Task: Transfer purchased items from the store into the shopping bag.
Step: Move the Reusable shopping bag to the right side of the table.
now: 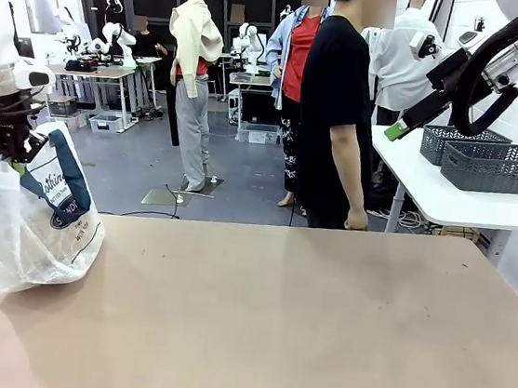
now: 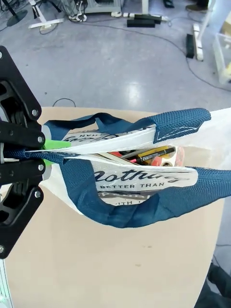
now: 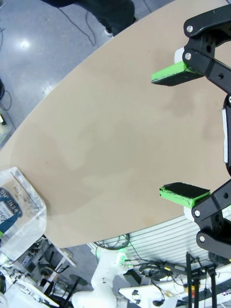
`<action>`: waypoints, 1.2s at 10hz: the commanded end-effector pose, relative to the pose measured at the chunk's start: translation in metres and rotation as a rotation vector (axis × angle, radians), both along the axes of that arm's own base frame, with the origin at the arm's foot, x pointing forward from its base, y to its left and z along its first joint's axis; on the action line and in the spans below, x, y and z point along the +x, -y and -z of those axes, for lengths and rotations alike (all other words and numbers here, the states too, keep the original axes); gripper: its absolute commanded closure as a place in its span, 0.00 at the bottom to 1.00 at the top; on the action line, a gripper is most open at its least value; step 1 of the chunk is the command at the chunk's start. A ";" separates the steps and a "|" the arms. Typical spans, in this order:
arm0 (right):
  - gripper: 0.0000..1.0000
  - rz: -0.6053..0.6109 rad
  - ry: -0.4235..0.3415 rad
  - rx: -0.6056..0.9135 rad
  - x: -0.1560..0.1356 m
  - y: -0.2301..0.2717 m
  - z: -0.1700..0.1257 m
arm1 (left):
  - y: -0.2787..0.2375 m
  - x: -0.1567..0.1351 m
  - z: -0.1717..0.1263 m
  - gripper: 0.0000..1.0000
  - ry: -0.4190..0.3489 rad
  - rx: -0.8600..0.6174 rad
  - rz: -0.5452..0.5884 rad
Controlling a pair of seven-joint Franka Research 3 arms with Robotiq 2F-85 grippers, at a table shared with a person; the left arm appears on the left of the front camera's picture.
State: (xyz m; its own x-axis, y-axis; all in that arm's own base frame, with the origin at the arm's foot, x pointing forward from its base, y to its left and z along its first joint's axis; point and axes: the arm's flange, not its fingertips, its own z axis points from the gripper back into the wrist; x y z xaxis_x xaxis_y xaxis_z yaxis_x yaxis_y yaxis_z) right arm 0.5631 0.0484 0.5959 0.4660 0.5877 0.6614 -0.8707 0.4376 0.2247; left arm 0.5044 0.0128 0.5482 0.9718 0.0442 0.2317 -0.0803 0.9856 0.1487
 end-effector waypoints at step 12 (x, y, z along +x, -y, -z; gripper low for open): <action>0.00 0.005 0.007 0.007 0.002 -0.002 0.001 | 0.001 0.000 0.003 0.60 -0.045 -0.038 0.022</action>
State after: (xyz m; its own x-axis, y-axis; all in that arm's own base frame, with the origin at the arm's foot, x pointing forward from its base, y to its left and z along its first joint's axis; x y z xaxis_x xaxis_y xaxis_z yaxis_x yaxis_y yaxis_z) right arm 0.5631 0.0484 0.5959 0.4660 0.5877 0.6614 -0.8707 0.4376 0.2247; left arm 0.5045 0.0091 0.5423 0.9780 0.0393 0.2048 -0.0681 0.9884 0.1355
